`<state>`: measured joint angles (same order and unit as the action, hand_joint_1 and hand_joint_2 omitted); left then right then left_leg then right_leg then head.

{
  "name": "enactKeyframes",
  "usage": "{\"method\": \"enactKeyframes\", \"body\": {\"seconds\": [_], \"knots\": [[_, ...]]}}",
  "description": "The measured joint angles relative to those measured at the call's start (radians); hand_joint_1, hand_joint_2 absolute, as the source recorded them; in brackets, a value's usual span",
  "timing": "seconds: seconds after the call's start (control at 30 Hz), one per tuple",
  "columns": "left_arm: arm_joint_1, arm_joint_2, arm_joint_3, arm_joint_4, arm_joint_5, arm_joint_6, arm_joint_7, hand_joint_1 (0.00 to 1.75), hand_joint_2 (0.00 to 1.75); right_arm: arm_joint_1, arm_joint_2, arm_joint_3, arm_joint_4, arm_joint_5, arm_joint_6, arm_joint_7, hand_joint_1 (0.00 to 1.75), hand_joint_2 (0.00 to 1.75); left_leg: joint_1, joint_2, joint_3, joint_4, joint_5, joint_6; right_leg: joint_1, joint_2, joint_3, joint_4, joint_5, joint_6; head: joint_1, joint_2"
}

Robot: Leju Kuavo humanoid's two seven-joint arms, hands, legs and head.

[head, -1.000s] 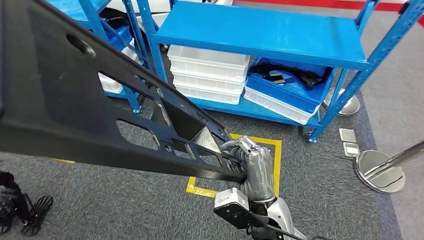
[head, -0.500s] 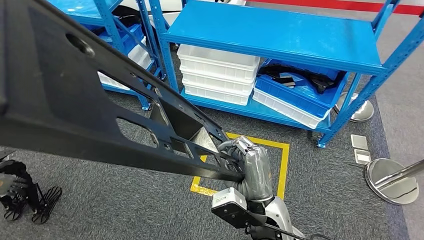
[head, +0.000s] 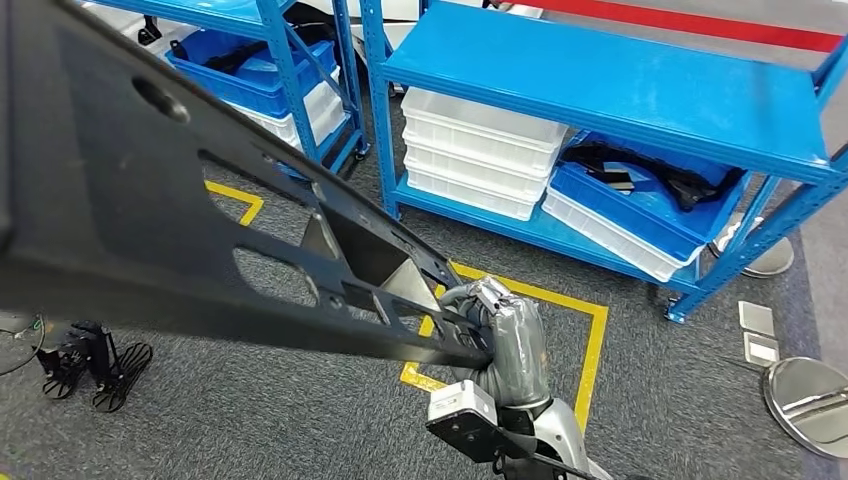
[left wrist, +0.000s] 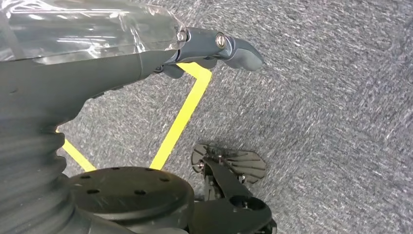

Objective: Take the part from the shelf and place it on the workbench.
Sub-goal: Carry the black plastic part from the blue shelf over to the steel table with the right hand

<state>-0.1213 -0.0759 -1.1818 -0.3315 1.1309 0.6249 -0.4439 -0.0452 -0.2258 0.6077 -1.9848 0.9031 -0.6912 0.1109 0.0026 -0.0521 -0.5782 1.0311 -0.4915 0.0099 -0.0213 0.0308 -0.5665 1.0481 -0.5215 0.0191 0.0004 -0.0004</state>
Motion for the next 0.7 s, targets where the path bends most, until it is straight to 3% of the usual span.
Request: {"method": "enactKeyframes", "body": {"seconds": [0.1,0.17,0.27,0.3,0.33,0.37,0.43,0.5,0.57,0.63,0.7], "knots": [[0.002,0.0,0.0,0.0,0.0,0.0,-0.001,0.0,1.75,0.002,-0.001,0.002,0.0,0.0,0.0,-0.001,1.75,1.75,0.002,-0.011,-0.005,0.004,0.0,-0.014,0.003,-0.007,0.002,-0.009,0.0,-0.015,-0.002,0.0],[0.001,0.001,0.0,0.0,0.0,0.0,-0.001,0.0,1.75,0.002,-0.001,0.002,0.0,0.0,0.0,-0.001,1.75,1.75,0.001,0.003,-0.017,0.039,-0.025,-0.026,0.0,-0.02,0.005,-0.016,0.004,-0.026,-0.008,0.0],[0.001,0.001,0.0,0.0,-0.001,0.0,-0.001,0.0,1.75,0.004,-0.001,0.003,0.0,0.0,0.0,-0.001,1.75,1.75,0.005,0.034,-0.095,0.212,-0.111,-0.041,-0.001,-0.042,0.008,-0.018,0.003,-0.034,-0.021,0.0],[0.002,0.001,0.0,0.0,-0.001,0.0,-0.001,0.0,1.75,0.005,-0.001,0.003,0.0,0.0,0.0,-0.001,1.75,1.75,0.006,0.038,-0.119,0.261,-0.126,-0.043,0.0,-0.049,0.008,-0.017,0.002,-0.035,-0.021,0.0],[0.003,0.001,0.0,0.0,-0.002,0.0,-0.001,0.0,1.75,0.005,-0.001,0.003,0.0,0.0,0.0,-0.001,1.75,1.75,0.007,0.04,-0.128,0.277,-0.122,-0.044,0.0,-0.056,0.009,-0.017,0.001,-0.035,-0.021,0.0],[0.004,0.001,0.0,0.0,-0.003,0.0,-0.001,0.0,1.75,0.005,-0.001,0.003,0.0,0.0,0.0,-0.001,1.75,1.75,0.008,0.042,-0.118,0.255,-0.1,-0.043,0.0,-0.063,0.011,-0.017,-0.001,-0.034,-0.021,0.0],[0.004,0.001,0.0,0.0,-0.006,0.0,-0.001,0.0,1.75,0.005,-0.001,0.003,0.0,0.0,0.0,-0.001,1.75,1.75,0.007,0.059,-0.055,0.122,-0.033,-0.034,0.0,-0.074,0.017,-0.017,-0.005,-0.03,-0.022,0.0],[0.003,0.001,0.0,0.0,-0.008,0.0,-0.001,0.0,1.75,0.004,-0.001,0.004,0.0,-0.001,0.0,-0.001,1.75,1.75,0.0,0.081,-0.009,0.017,0.003,-0.024,0.003,-0.082,0.02,-0.017,-0.008,-0.024,-0.021,0.0],[0.003,0.001,0.0,0.0,-0.009,0.0,-0.001,0.0,1.75,0.003,-0.002,0.004,0.0,-0.002,0.0,-0.001,1.75,1.75,-0.007,0.082,-0.006,-0.002,0.004,-0.015,0.006,-0.089,0.021,-0.02,-0.008,-0.015,-0.02,0.0],[0.004,0.001,0.0,0.0,-0.009,0.0,-0.001,0.0,1.75,0.001,-0.003,0.005,0.0,-0.003,0.0,-0.001,1.75,1.75,-0.003,0.072,-0.003,-0.012,0.01,-0.004,0.005,-0.088,0.024,-0.019,-0.015,-0.006,-0.02,0.0],[0.001,0.001,0.0,0.0,-0.009,0.0,-0.001,0.0,1.75,-0.002,-0.004,0.006,0.0,-0.004,0.0,-0.001,1.75,1.75,0.003,0.063,0.002,-0.024,0.017,0.009,0.004,-0.065,0.002,0.038,-0.057,-0.001,-0.015,0.0]]}}
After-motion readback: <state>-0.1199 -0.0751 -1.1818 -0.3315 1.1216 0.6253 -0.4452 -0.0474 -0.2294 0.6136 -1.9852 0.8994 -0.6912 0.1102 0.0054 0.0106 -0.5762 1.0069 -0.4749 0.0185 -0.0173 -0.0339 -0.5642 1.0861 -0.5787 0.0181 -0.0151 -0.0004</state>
